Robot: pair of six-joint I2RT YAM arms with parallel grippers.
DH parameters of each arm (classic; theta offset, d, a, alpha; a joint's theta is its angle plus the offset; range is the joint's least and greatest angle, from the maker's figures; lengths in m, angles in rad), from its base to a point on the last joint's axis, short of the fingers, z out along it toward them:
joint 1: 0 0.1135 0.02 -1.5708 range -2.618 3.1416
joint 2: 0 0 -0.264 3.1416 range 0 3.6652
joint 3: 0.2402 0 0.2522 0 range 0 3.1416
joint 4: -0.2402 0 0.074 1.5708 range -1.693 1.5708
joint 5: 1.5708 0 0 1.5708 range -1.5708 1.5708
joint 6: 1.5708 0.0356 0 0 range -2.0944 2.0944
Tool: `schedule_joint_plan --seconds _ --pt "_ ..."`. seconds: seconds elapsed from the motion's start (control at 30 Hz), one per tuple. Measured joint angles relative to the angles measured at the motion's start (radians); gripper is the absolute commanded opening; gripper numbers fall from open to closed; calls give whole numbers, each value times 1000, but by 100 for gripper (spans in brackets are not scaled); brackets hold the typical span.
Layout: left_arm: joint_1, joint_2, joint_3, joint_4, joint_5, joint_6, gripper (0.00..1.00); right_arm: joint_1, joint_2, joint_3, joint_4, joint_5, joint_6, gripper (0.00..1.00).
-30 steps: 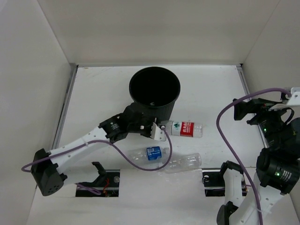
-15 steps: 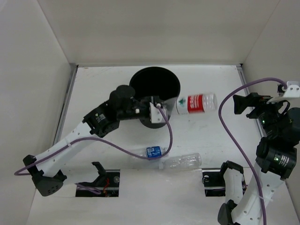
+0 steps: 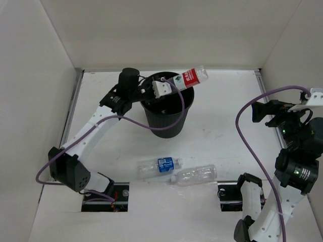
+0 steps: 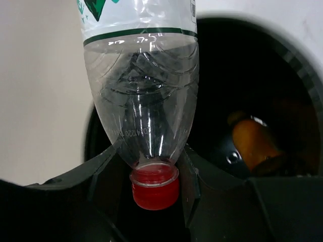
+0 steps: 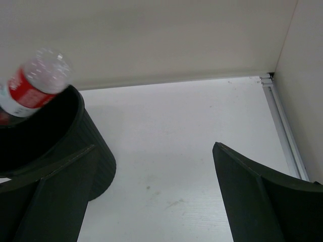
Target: Put the plastic bottles in the bin
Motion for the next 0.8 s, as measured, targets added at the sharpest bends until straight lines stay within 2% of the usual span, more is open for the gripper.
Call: schedule_joint_plan --seconds 0.03,0.1,0.2,0.37,0.57,0.67,0.8 --pt "14 24 -17 4 0 0 36 0 -2 1 0 0 1 100" --pt "26 68 -40 10 -3 -1 83 0 -6 5 -1 -3 1 100" --pt "26 95 -58 27 -10 -12 100 0 -8 21 0 -11 0 100" --pt "26 90 -51 82 -43 -33 100 0 -6 32 0 -43 -20 100" --pt "60 31 -19 154 -145 -62 100 83 5 -28 -20 -102 -207 100" --pt "113 -45 18 234 -246 -65 100 237 39 -47 -112 -115 -368 100" --pt "207 -139 92 369 -421 -63 100 622 96 -71 -227 -13 -551 100"
